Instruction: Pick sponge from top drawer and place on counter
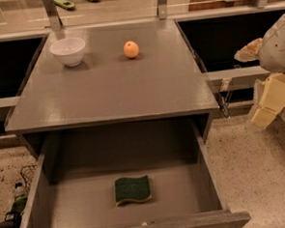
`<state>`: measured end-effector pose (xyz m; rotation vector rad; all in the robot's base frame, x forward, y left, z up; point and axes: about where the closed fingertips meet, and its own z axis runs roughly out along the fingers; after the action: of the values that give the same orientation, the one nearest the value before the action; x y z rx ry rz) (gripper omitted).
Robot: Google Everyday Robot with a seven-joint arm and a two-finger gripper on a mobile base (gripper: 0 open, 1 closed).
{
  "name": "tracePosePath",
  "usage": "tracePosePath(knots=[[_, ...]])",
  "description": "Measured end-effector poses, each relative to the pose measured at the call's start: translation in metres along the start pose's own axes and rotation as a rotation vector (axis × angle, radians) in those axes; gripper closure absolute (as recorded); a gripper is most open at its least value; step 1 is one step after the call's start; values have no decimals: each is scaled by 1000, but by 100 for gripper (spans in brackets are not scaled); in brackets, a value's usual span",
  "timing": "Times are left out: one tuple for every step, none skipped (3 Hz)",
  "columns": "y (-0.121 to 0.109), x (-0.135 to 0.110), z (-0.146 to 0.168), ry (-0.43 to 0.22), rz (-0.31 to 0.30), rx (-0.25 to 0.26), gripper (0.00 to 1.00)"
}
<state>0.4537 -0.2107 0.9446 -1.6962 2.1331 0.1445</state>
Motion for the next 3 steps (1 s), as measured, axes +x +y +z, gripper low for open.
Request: tracePosePath(knots=[[2, 0, 1, -6, -1, -4, 0], [18, 2, 17, -57, -11, -54, 0], [18, 2, 17, -57, -11, -54, 0]])
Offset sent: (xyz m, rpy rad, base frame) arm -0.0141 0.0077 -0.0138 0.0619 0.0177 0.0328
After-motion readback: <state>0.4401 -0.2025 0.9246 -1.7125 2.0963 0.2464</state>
